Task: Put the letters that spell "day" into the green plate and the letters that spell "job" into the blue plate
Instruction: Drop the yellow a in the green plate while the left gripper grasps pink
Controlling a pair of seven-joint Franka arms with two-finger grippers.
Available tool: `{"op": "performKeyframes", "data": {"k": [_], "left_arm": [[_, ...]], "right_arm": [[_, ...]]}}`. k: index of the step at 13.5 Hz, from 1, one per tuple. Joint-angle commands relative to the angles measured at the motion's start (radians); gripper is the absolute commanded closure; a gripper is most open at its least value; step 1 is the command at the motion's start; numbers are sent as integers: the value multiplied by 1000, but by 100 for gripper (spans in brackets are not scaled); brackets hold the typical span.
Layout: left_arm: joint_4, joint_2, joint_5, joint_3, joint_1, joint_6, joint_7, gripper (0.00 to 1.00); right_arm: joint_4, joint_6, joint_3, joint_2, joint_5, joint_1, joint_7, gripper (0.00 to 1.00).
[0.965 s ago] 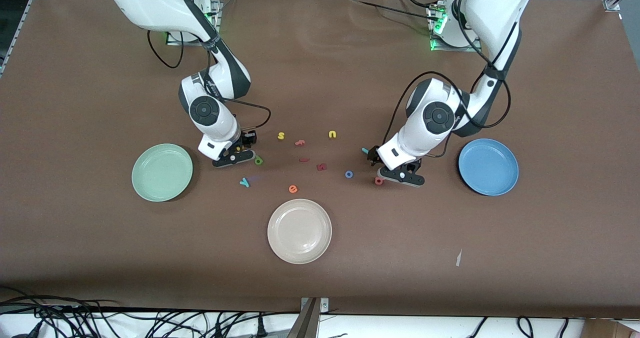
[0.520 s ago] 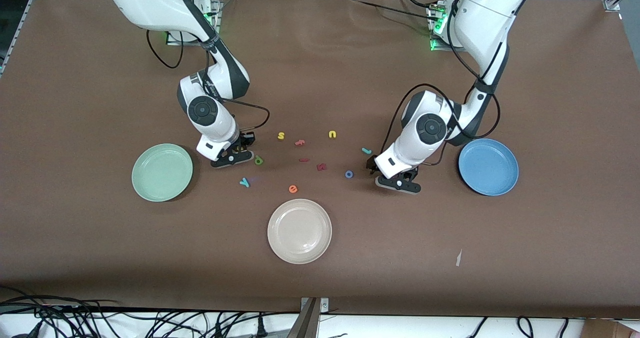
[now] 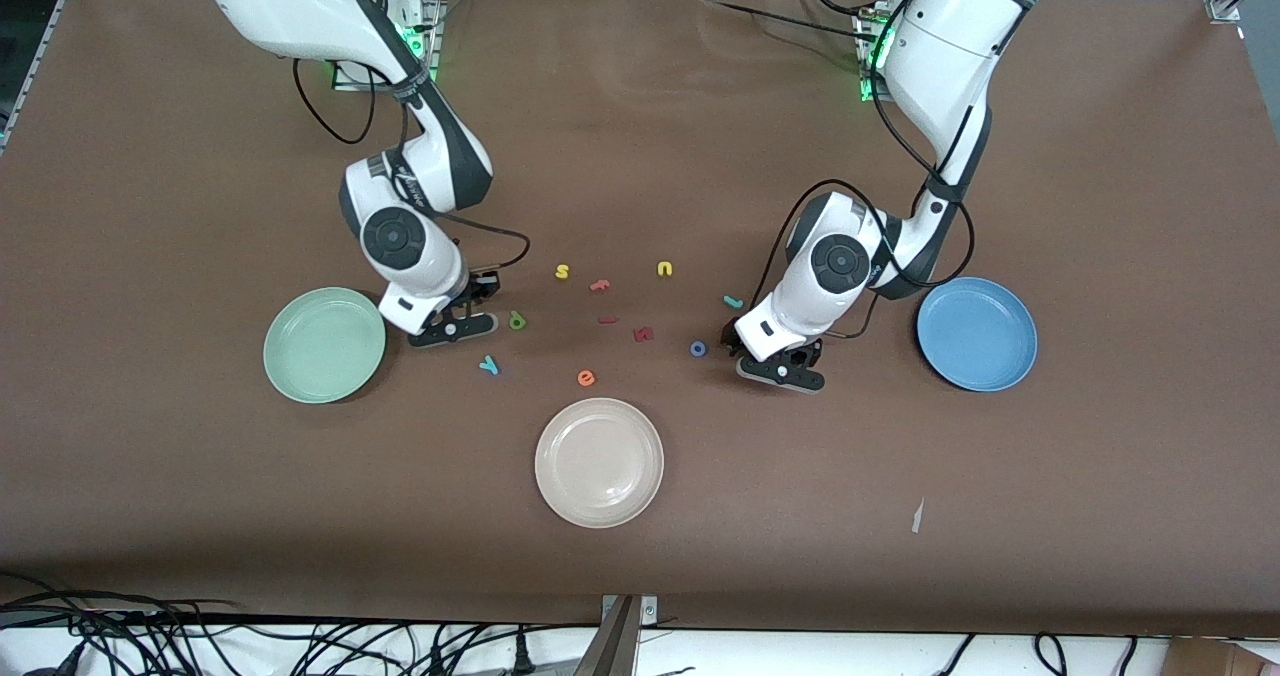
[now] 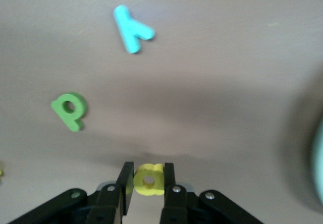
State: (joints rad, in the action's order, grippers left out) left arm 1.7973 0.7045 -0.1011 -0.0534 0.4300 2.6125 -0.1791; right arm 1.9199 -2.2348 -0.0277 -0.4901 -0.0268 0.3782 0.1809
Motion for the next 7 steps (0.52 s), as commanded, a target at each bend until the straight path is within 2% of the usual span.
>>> {"op": "performKeyframes", "data": {"k": [1,3,5,6,7], "left_arm": [[-26,16,-29,21,21,6,1,10],[-26,21,-28,21,30,6,-10,18],[-26,21,-29,21,30,6,-11,37],[-26,23,-28,21,32,6,-11,42],[-26,26,-28,21,32,6,-11,52]], "right_arm": [[-67,116,72,16,-4,-5,-105,83],[-67,116,130,22,-2,-5,-199,82],[-67,101,172,12,-4,-19,-215,82],[-67,86,172,8,-4,-51,-215,82],[-67,71,172,1,-1,-68,-215,82]]}}
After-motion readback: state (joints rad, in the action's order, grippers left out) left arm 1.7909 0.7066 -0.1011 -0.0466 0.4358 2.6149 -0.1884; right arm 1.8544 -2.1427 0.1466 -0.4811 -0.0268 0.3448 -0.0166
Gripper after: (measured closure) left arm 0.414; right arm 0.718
